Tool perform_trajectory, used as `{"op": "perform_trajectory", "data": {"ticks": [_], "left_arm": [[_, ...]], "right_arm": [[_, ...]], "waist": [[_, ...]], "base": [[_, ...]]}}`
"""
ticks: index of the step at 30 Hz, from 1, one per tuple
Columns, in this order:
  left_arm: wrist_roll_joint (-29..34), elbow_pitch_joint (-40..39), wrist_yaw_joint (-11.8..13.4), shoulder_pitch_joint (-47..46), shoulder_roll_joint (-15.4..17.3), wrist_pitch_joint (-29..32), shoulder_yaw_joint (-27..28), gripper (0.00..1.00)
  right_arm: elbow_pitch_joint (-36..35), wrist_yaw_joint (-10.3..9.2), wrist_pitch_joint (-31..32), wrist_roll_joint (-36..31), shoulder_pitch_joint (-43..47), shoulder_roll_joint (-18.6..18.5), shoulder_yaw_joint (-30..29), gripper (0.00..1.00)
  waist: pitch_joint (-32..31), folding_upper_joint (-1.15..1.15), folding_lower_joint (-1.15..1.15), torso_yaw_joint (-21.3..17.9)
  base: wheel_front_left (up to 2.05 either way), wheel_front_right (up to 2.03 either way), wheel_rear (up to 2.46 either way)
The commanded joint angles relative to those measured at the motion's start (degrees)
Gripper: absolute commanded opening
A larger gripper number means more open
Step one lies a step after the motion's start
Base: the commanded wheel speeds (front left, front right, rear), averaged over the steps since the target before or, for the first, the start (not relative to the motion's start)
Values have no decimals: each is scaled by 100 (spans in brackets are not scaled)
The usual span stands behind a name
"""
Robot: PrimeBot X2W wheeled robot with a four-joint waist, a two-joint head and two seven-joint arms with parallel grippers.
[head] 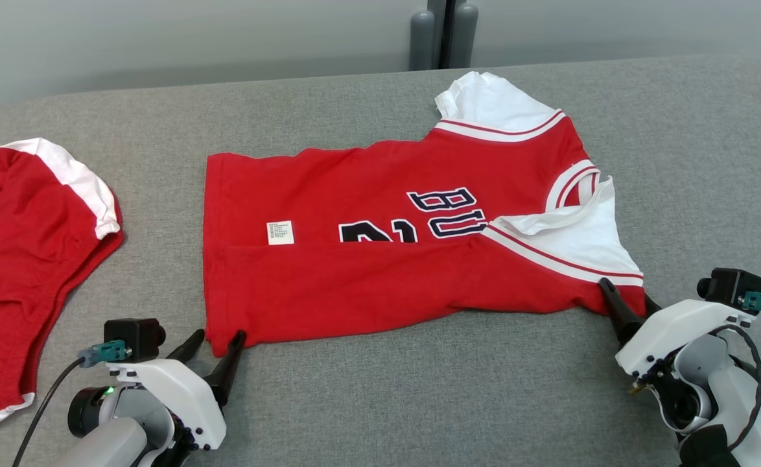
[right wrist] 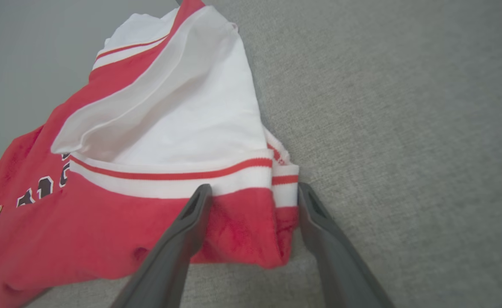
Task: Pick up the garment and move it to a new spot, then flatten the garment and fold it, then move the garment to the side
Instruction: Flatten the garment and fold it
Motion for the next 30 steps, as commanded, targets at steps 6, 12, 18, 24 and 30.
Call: {"op": "perform_trajectory", "data": {"ticks": [6,12,18,24,30], "left_arm": [[4,144,-115,-65,-78,64,-71,0],[-15,190,-135,-44,-32,-22,-18,0],[-97,-20,-117,112,101,41,-2,0],[-191,-468,-13,369,360,214,-41,0],[-322,-1196,242,822,819,388,-63,0]], "right_arm": [[101,1,11,149,10,-8,203,0],[80,1,-126,312,43,-108,366,0],[-77,1,-58,553,157,-288,566,0],[-417,1,222,845,505,-577,848,0],[-993,1,501,1112,1045,-934,975,0]], "waist": [[-17,0,1,-17],[-141,0,1,-15],[-351,0,1,-14],[-554,0,1,-12],[-718,0,1,-44]], "base": [[0,0,0],[0,0,0],[0,0,0],[0,0,0],[0,0,0]]}}
